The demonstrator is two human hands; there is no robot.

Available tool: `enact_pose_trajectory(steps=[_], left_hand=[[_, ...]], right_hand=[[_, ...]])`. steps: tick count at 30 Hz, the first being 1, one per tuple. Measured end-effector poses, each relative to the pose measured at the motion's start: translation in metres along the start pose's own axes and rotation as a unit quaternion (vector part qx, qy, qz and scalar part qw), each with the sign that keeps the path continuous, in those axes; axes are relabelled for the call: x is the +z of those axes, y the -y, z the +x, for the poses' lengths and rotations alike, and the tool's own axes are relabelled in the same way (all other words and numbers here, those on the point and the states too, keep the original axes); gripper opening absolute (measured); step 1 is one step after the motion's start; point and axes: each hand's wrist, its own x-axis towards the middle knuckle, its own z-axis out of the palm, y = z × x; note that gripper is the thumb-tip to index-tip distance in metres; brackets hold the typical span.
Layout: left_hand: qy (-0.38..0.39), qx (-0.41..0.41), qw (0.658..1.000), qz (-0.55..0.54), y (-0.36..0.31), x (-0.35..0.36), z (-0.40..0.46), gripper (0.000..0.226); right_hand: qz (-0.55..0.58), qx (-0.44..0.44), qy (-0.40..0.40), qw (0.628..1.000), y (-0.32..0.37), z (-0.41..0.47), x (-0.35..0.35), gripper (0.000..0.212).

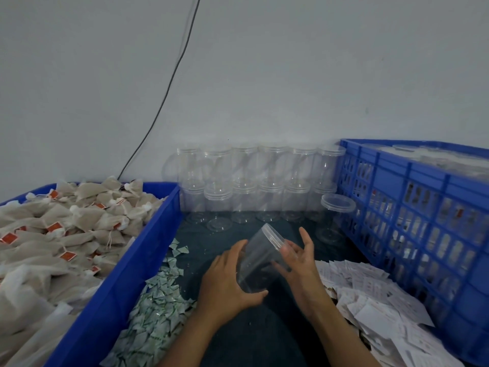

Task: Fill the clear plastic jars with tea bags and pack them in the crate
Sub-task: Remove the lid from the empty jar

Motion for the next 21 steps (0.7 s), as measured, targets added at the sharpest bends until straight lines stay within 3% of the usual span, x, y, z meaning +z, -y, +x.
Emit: enact_pose_trajectory(steps=[4, 11, 17, 21], left_hand=[[0.007, 0.02, 0.999, 0.046, 0.003, 0.003, 0.001, 0.105], [0.05, -0.053, 0.987, -0.143, 0.006, 0.003, -0.002, 0.089], [-0.037, 0.021, 0.996, 0.077, 0.007, 0.01, 0.002, 0.104], [-0.045, 0.061, 0.99, 0.115, 0.005, 0.011, 0.001, 0.103]], right_hand=[[0.002, -0.018, -0.038, 0.999, -0.007, 0.001, 0.002, 0.099], [0.051, 0.013, 0.023, 0.998, -0.001, 0.004, -0.005, 0.08], [-0.007, -0.014, -0.03, 0.999, -0.006, 0.002, 0.008, 0.1], [0.023, -0.019, -0.072, 0.997, -0.004, 0.001, 0.006, 0.1]])
